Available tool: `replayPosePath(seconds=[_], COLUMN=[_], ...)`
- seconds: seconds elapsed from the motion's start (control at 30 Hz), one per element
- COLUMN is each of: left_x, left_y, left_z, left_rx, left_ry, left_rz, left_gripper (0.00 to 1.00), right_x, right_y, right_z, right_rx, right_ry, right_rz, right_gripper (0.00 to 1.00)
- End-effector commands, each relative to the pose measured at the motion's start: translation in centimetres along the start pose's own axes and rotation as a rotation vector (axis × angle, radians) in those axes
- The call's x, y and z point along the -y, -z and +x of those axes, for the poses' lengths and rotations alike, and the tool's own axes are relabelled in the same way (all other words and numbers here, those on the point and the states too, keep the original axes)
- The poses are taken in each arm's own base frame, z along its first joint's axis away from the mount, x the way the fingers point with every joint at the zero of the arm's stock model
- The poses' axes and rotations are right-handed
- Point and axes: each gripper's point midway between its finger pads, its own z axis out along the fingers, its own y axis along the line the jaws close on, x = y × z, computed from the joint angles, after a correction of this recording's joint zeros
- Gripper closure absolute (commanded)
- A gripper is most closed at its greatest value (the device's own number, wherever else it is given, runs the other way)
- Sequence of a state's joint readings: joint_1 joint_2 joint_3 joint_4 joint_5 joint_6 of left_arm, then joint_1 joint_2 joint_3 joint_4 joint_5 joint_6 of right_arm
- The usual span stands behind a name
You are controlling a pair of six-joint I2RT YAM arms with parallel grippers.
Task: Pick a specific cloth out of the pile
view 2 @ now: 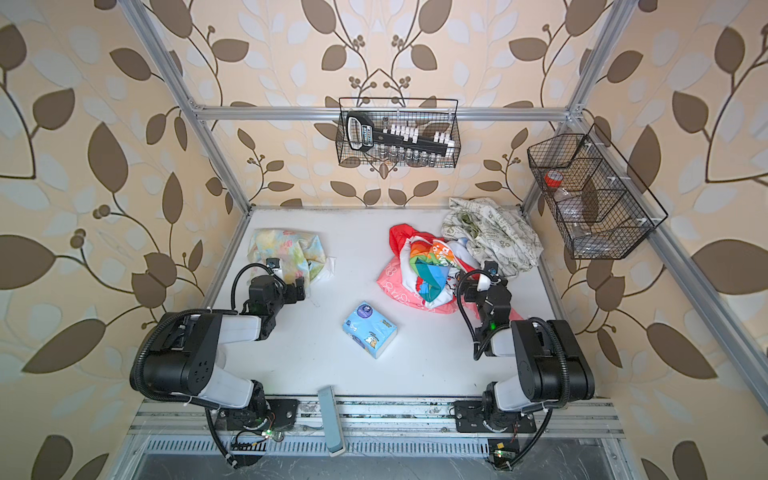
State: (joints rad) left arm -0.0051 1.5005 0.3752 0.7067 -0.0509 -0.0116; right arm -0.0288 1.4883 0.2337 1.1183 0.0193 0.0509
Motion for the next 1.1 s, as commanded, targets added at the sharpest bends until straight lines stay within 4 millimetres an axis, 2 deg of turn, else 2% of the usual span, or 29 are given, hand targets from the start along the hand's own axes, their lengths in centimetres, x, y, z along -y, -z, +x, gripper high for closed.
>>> replayPosePath(seconds=[0.0, 0.1, 0.23, 0.33, 0.43, 0.67, 1.07], left_x=[0.4, 0.4, 0.4, 0.3, 0.4, 0.4, 0.3], left_y=[-0.1, -0.1, -0.1, -0.1, -0.1, -0.1, -0.1], left_z=[-1.4, -1.4, -1.4, -1.4, -1.4, -1.4, -1.4], left_rx=[0.039, 0.039, 0.039, 0.039, 0.040, 0.039, 0.040], left_ry=[0.008, 0.008, 0.008, 0.008, 0.007, 0.008, 0.008], left_rz=[0.021, 0.021, 0.022, 0.020, 0.020, 0.022, 0.020], left_gripper=[0.01, 0.01, 0.01, 0.01, 0.01, 0.01, 0.01], right_x=[-0.4, 0.2, 2.0, 1.9, -0.2, 1.0, 1.0], right_y=[-0.1, -0.1, 0.5, 0.5, -0.3, 0.0, 0.0], right_z=[0.0, 0.0, -0.2, -0.2, 0.0, 0.0, 0.0], right_rx=[0.001, 0.000, 0.028, 0.029, -0.003, 0.008, 0.009], right_ry=[0.004, -0.011, -0.056, -0.055, 0.001, -0.032, -0.033], right_rz=[-0.032, 0.000, 0.104, 0.098, -0.025, 0.042, 0.043], right_gripper=[0.00, 0.00, 0.00, 0.00, 0.00, 0.00, 0.00])
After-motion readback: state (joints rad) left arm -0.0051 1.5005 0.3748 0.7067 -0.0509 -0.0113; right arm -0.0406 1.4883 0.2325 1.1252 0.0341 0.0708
